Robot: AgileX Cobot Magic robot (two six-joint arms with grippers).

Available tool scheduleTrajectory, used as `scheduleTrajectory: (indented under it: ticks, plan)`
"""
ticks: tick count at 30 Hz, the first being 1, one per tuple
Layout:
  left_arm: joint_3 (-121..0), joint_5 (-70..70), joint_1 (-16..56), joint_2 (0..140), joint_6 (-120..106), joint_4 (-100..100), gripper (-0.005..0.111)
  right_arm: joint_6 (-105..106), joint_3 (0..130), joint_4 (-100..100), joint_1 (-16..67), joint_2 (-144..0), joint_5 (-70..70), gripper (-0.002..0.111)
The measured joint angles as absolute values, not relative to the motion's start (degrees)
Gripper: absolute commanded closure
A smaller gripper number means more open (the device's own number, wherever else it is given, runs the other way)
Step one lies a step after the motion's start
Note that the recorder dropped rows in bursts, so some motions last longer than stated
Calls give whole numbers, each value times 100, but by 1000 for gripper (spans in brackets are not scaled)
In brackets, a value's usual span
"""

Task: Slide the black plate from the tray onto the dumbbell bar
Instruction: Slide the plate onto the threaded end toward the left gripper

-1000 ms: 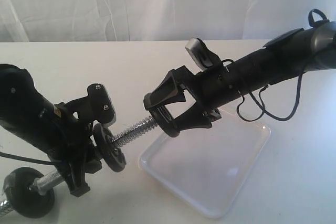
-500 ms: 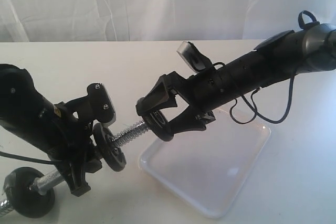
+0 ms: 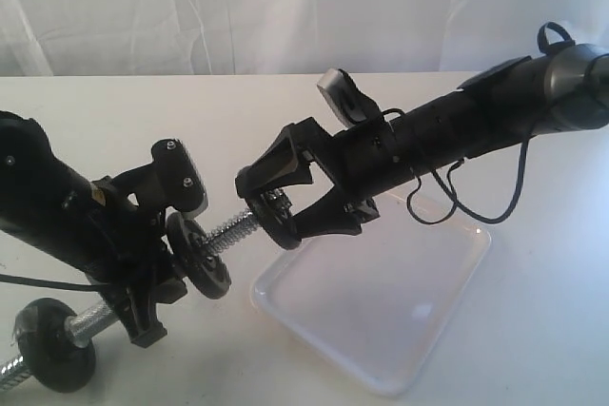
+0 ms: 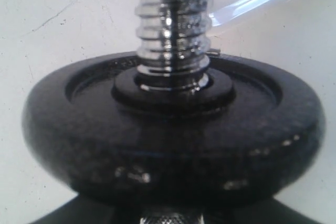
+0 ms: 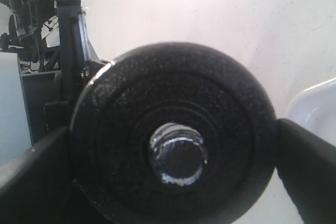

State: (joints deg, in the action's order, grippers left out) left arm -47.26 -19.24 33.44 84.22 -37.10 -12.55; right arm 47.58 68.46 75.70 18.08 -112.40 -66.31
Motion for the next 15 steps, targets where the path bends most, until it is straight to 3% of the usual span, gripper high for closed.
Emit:
scheduleTrajectory:
  ticks: [15]
  plan:
    - [-4726,-1902,3344,8422,-3696,-1255,107,4758,6840,7694,1820,-11240,-6597,108]
